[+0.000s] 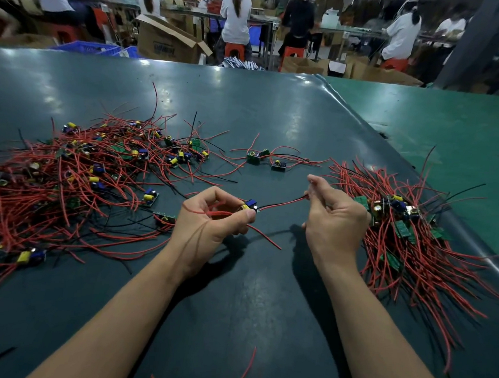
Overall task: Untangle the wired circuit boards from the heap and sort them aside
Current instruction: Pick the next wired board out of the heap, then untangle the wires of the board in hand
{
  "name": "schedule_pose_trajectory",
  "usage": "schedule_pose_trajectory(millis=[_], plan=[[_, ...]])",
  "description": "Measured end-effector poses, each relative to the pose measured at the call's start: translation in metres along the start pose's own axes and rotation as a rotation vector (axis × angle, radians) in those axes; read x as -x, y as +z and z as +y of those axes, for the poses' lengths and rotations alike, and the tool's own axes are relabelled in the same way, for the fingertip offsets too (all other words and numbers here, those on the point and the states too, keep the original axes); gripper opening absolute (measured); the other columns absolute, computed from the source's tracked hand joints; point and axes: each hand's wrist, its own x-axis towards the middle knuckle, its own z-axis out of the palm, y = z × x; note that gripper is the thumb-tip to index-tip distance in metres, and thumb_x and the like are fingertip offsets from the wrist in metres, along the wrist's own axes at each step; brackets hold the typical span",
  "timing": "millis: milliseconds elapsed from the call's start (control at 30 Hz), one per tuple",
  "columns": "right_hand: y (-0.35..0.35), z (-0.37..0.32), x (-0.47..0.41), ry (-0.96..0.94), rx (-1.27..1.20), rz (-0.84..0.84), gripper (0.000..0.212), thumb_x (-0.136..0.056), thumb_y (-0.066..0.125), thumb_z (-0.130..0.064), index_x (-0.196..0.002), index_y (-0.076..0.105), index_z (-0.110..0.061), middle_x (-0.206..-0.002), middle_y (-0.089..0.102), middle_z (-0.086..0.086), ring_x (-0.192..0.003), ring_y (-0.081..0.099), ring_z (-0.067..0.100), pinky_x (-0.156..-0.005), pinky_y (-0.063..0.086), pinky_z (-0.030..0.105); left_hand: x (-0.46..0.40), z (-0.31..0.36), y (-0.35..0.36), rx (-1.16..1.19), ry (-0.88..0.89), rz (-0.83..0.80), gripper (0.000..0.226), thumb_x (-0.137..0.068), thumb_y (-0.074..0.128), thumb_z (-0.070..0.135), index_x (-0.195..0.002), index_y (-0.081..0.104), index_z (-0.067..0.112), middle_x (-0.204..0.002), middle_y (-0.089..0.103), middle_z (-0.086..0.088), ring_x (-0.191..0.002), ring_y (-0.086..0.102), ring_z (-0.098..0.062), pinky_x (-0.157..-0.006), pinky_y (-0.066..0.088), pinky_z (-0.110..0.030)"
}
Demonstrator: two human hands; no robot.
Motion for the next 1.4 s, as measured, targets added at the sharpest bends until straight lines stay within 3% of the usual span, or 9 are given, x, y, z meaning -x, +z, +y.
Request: schedule_pose_trajectory(millis=[167,367,533,700,833,933,1000,1167,1400], plan=[[0.003,-0.005,-0.007,0.473,-0.436,0.018,0.01,-0.095,0.06,-0.01,-0.091,0.067,-0.014,-0.069,0.073,0.0,-0.033,0.049,0.008,-0.034,0.038,0.017,-0.001,-0.001,0.001,0.013,-0.016,0.01,0.017,-0.075,0.076,-0.006,-0.081,0.061,0.002,-0.069,0.071,-0.009,-0.056,0.061,-0.017,-0.057,0.053,-0.024],[0.001,-0.009,-0.01,0.753,-0.879,-0.018,0.018,-0.1,0.046,-0.003,-0.09,0.055,-0.015,-0.063,0.07,0.007,-0.03,0.035,0.006,-0.034,0.025,0.013,-0.003,-0.001,0.001,0.014,-0.01,-0.001,0.019,-0.075,0.076,-0.007,-0.076,0.06,0.005,-0.069,0.069,-0.011,-0.055,0.061,-0.018,-0.058,0.053,-0.025],[-0.002,-0.011,-0.013,0.877,-0.975,-0.092,0.022,-0.1,0.043,-0.005,-0.086,0.056,-0.015,-0.049,0.054,-0.002,-0.027,0.027,0.002,-0.029,0.02,0.013,-0.002,-0.001,0.0,0.017,-0.025,-0.07,0.02,-0.073,0.077,-0.006,-0.078,0.061,0.005,-0.075,0.071,-0.017,-0.055,0.062,-0.017,-0.056,0.052,-0.022],[-0.004,-0.012,-0.013,0.847,-0.92,-0.046,0.011,-0.103,0.045,-0.023,-0.096,0.052,-0.018,-0.062,0.07,0.001,-0.031,0.041,0.006,-0.034,0.03,0.013,-0.004,-0.004,-0.003,0.048,-0.006,-0.05,0.023,-0.064,0.081,0.013,-0.078,0.064,0.008,-0.077,0.072,-0.017,-0.06,0.066,-0.019,-0.061,0.054,-0.024],[-0.004,-0.021,-0.005,0.773,-0.802,-0.255,0.037,-0.083,0.063,-0.048,-0.1,0.055,-0.016,-0.089,0.076,0.004,-0.048,0.062,0.013,-0.039,0.043,0.017,-0.007,-0.006,-0.005,0.109,-0.021,0.028,0.031,-0.062,0.081,0.021,-0.084,0.064,0.006,-0.082,0.074,-0.015,-0.067,0.07,-0.021,-0.067,0.056,-0.026],[0.004,-0.026,0.009,0.748,-0.631,-0.536,0.02,-0.085,0.069,-0.03,-0.093,0.068,-0.012,-0.08,0.073,0.002,-0.049,0.06,0.011,-0.037,0.04,0.017,-0.005,-0.006,-0.004,0.053,-0.021,0.007,0.028,-0.066,0.081,0.016,-0.084,0.064,0.005,-0.078,0.073,-0.014,-0.065,0.069,-0.018,-0.066,0.056,-0.025],[0.007,-0.025,0.013,0.745,-0.616,-0.563,0.014,-0.091,0.066,-0.019,-0.089,0.07,-0.006,-0.069,0.065,0.001,-0.046,0.054,0.01,-0.038,0.038,0.017,-0.004,-0.006,-0.003,-0.014,-0.021,-0.056,0.024,-0.07,0.081,0.01,-0.085,0.064,0.003,-0.074,0.073,-0.009,-0.063,0.069,-0.016,-0.064,0.055,-0.023],[0.006,-0.021,0.011,0.673,-0.63,-0.509,0.019,-0.093,0.063,-0.016,-0.08,0.071,-0.004,-0.059,0.059,-0.001,-0.044,0.049,0.007,-0.038,0.037,0.016,-0.002,-0.004,-0.005,-0.023,-0.046,-0.096,0.028,-0.063,0.086,0.016,-0.076,0.062,0.01,-0.073,0.073,-0.01,-0.057,0.066,-0.015,-0.055,0.052,-0.021],[-0.005,-0.011,-0.007,0.549,-0.577,-0.057,0.025,-0.096,0.062,-0.019,-0.074,0.07,-0.01,-0.051,0.057,-0.008,-0.04,0.045,0.003,-0.036,0.034,0.016,-0.007,-0.006,-0.009,0.186,-0.017,-0.043,0.015,-0.062,0.082,0.014,-0.065,0.068,0.02,-0.07,0.07,-0.009,-0.06,0.06,-0.018,-0.058,0.049,-0.021]])
